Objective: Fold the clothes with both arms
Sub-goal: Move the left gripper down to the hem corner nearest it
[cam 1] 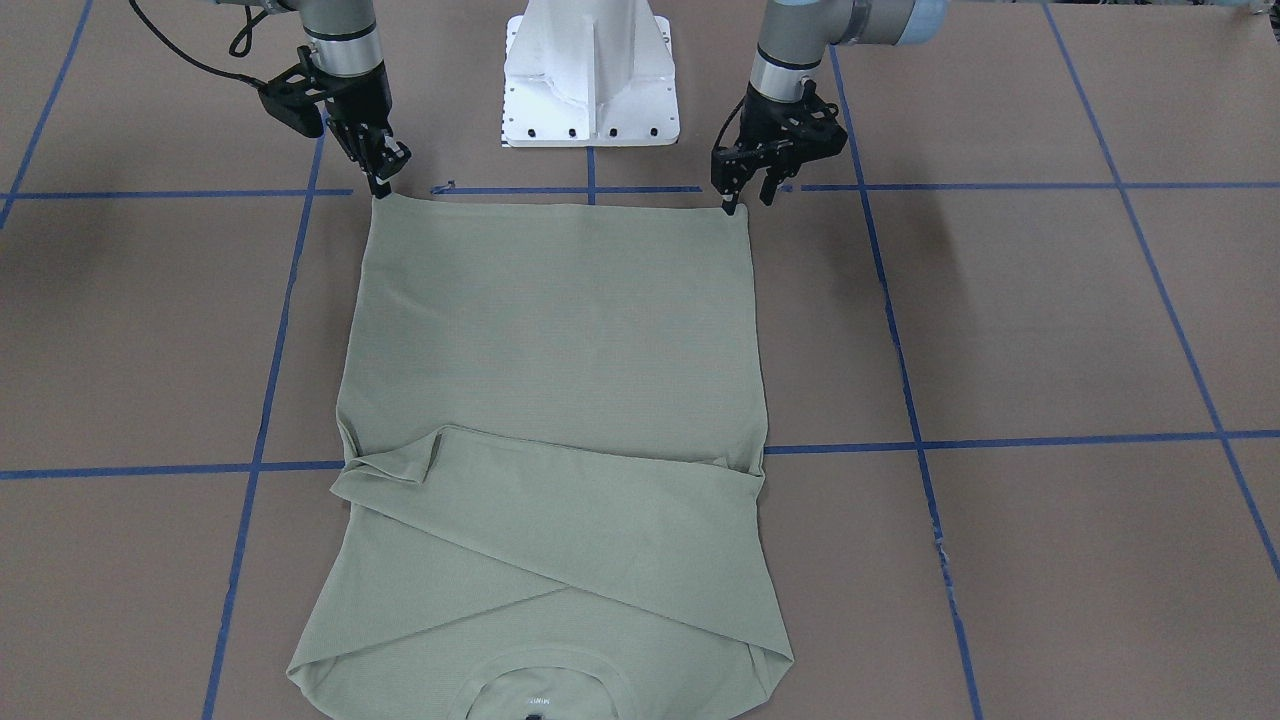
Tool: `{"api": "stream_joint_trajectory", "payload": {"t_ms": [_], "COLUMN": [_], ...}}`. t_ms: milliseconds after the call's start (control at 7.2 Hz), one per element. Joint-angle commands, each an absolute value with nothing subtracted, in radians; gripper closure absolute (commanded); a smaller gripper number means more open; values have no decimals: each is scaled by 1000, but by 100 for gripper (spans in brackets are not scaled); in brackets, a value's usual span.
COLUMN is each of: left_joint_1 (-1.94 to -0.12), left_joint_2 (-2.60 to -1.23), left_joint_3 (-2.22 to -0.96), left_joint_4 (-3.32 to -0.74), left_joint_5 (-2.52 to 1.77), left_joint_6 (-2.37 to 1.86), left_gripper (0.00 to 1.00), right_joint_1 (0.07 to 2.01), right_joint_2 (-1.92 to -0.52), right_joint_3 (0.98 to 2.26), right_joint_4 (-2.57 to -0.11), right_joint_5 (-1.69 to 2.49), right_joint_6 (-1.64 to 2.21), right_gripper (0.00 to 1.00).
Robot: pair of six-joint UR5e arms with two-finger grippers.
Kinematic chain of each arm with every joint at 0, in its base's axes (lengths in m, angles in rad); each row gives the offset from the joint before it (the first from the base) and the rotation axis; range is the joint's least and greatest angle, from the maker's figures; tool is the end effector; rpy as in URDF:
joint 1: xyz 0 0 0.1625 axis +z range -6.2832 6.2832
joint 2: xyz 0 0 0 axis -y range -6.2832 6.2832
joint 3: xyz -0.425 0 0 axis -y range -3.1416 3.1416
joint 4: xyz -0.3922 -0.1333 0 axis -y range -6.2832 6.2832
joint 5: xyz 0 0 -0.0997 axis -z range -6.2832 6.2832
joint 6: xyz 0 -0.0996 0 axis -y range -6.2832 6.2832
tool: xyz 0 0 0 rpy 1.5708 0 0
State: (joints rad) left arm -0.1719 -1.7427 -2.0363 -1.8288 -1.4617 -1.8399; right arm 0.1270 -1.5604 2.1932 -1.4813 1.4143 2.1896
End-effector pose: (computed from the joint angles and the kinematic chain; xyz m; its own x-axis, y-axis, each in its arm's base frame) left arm 0.4951 -0.2323 0.3319 0.5263 -0.3596 -0.7705 0.4084 0.9017 -0.1419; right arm -0.4380 -0.2060 0.3634 0.4744 0.6382 0.6064 -0.6169 0.7324 -0.2882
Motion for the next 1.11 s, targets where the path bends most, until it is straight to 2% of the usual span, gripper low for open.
{"api": "stream_joint_trajectory", "payload": {"t_ms": [0,278,694,833,972], "left_joint_1": [-167,-166,-166,-166,-167], "left_joint_2": [-1770,-1789,-1775,-1779,-1779], "left_joint_3": [-2017,-1991,-1993,-1991,-1993], "left_joint_4": [-1829,-1830,-1827,-1827,-1825], "left_joint_5": [-1465,-1465,-1463,-1466,-1466], "left_joint_6": [-1838,-1833,-1830,-1830,-1832], "left_gripper": [36,41,43,52,79], "right_joint_1": [126,124,123,123,123], "right_joint_2": [-1559,-1557,-1559,-1559,-1557], "right_joint_3": [2191,2186,2186,2186,2186], "right_joint_4": [-1482,-1482,-1482,-1482,-1482], "right_joint_5": [1413,1413,1413,1411,1411], "right_joint_6": [2191,2189,2189,2189,2189], "right_gripper": [100,100,100,100,100]}}
